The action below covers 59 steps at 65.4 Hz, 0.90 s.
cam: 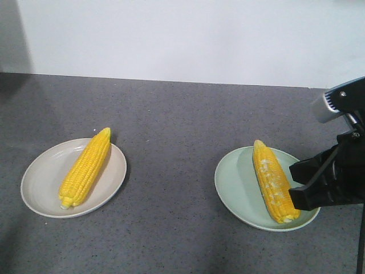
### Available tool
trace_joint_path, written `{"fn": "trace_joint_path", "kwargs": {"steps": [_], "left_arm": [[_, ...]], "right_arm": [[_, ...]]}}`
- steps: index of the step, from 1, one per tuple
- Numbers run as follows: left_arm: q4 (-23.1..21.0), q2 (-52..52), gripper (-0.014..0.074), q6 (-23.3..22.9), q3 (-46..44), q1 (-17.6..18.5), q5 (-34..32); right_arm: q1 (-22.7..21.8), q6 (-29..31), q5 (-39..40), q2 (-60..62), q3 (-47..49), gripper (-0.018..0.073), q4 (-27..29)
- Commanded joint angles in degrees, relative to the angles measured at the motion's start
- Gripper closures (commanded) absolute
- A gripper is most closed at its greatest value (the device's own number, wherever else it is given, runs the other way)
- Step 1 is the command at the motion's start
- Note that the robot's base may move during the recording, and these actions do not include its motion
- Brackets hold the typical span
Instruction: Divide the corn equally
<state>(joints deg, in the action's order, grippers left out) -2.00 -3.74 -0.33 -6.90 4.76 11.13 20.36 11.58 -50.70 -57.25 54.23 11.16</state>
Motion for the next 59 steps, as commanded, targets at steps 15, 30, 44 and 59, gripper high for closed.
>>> {"fn": "trace_joint_path", "kwargs": {"steps": [15, 30, 44, 59], "left_arm": [[0.0, 5.4, 0.0604, -6.4, 7.5, -0.3, -11.5], [0.0, 5.4, 0.0604, -6.4, 7.4, 0.3, -10.2], [1.2, 5.4, 0.0604, -6.4, 7.4, 1.6, -10.2], [1.5, 5.4, 0.0604, -6.4, 7.4, 2.3, -12.7]], "right_arm": [[0.0, 0.2, 2.9, 0.8, 1.6, 0.0569, 0.2], [0.0, 0.2, 3.0, 0.8, 1.6, 0.0569, 0.2], [0.0, 0.2, 3.0, 0.8, 1.6, 0.0569, 0.2], [0.0, 0.2, 3.0, 0.8, 1.6, 0.0569, 0.2]]}}
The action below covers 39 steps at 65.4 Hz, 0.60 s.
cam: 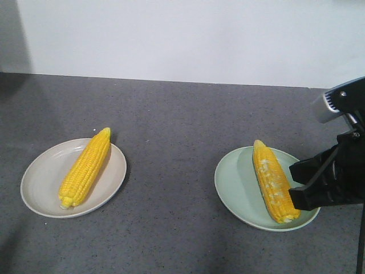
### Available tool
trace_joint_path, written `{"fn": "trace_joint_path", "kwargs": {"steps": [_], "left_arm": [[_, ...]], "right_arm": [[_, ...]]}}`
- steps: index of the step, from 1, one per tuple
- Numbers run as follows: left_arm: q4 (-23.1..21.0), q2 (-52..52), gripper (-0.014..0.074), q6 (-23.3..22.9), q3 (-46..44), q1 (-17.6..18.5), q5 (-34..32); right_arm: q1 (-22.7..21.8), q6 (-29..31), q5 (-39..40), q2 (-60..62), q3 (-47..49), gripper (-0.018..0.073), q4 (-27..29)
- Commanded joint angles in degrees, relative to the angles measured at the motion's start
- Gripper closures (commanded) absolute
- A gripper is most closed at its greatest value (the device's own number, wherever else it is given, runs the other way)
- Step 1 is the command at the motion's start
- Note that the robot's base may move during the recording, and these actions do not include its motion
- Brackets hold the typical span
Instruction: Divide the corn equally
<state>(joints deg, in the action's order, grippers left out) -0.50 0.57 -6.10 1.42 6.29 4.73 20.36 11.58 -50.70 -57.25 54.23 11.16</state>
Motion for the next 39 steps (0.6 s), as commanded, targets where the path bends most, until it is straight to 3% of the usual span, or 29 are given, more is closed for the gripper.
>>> {"fn": "trace_joint_path", "kwargs": {"steps": [1, 16, 39], "left_arm": [[0.0, 1.0, 0.0604, -0.6, -0.9, 0.8, -6.6], [0.0, 1.0, 0.0604, -0.8, -0.9, 0.8, -10.1], [0.0, 1.0, 0.0604, -0.8, -0.9, 0.8, -10.0]], "right_arm": [[0.0, 0.2, 3.0, 0.8, 1.6, 0.0569, 0.2], [0.0, 0.2, 3.0, 0.8, 1.6, 0.0569, 0.2], [0.0, 0.2, 3.0, 0.8, 1.6, 0.0569, 0.2]]}}
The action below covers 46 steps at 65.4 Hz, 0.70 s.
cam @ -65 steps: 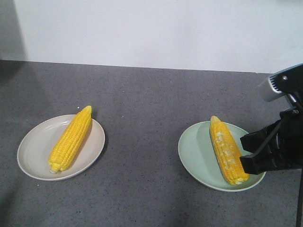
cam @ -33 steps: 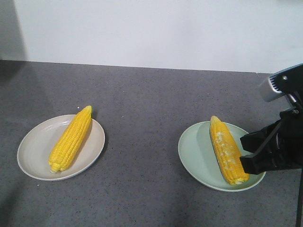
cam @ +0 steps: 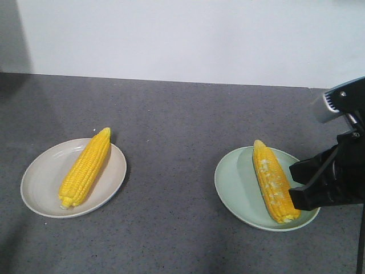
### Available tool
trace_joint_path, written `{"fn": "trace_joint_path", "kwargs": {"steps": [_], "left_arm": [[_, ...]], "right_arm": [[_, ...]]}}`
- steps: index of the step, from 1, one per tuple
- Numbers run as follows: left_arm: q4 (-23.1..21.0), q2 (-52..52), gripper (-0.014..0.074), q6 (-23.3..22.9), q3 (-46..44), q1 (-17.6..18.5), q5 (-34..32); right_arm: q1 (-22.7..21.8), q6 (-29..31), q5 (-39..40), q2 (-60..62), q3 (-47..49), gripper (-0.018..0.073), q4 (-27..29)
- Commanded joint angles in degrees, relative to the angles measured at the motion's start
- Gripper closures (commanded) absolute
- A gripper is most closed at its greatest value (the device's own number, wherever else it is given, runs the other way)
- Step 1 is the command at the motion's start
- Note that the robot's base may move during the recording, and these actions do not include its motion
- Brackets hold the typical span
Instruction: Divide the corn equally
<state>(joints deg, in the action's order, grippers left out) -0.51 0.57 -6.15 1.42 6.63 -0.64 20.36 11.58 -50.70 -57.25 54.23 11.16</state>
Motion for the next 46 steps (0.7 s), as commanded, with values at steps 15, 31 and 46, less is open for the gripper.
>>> {"fn": "trace_joint_path", "kwargs": {"steps": [15, 31, 46], "left_arm": [[0.0, 1.0, 0.0604, -0.7, -0.9, 0.4, -4.6], [0.0, 1.0, 0.0604, -0.7, -0.9, 0.4, -4.6], [0.0, 1.0, 0.0604, -0.7, -0.9, 0.4, -4.6]], "right_arm": [[0.0, 0.2, 3.0, 0.8, 1.6, 0.0569, 0.2], [0.0, 0.3, 3.3, 0.8, 1.6, 0.0569, 0.1], [-7.3, 5.2, 10.8, 11.2, -4.0, 0.0569, -2.1]]}}
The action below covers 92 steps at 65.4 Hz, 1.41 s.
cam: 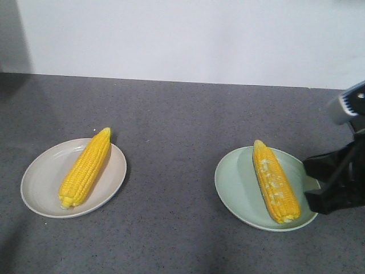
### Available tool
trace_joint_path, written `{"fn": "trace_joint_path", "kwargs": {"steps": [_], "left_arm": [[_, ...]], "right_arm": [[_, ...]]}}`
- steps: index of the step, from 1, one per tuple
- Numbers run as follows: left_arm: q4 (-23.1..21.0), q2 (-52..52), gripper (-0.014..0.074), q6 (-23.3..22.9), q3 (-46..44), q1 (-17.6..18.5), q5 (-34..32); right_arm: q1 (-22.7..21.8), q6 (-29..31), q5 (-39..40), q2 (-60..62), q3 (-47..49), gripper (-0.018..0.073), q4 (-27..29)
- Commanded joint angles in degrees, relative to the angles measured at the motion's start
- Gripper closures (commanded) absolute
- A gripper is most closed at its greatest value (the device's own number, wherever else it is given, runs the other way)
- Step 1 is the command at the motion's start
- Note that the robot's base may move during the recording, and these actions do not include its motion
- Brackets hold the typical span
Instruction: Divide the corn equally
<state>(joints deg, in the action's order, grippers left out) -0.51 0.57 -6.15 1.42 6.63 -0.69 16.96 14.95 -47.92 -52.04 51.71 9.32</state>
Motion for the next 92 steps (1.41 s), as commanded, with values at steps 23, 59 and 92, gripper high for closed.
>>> {"fn": "trace_joint_path", "kwargs": {"steps": [23, 59, 92], "left_arm": [[0.0, 1.0, 0.0604, -0.7, -0.9, 0.4, -4.6], [0.0, 1.0, 0.0604, -0.7, -0.9, 0.4, -4.6], [0.0, 1.0, 0.0604, -0.7, -0.9, 0.4, -4.6]], "right_arm": [[-17.5, 2.2, 26.6, 28.9, -21.7, 0.0569, 0.4], [-21.9, -5.9, 35.6, 42.4, -32.9, 0.0568, -0.3], [-21.9, -15.0, 49.9, 53.2, -50.2, 0.0565, -10.4]]}}
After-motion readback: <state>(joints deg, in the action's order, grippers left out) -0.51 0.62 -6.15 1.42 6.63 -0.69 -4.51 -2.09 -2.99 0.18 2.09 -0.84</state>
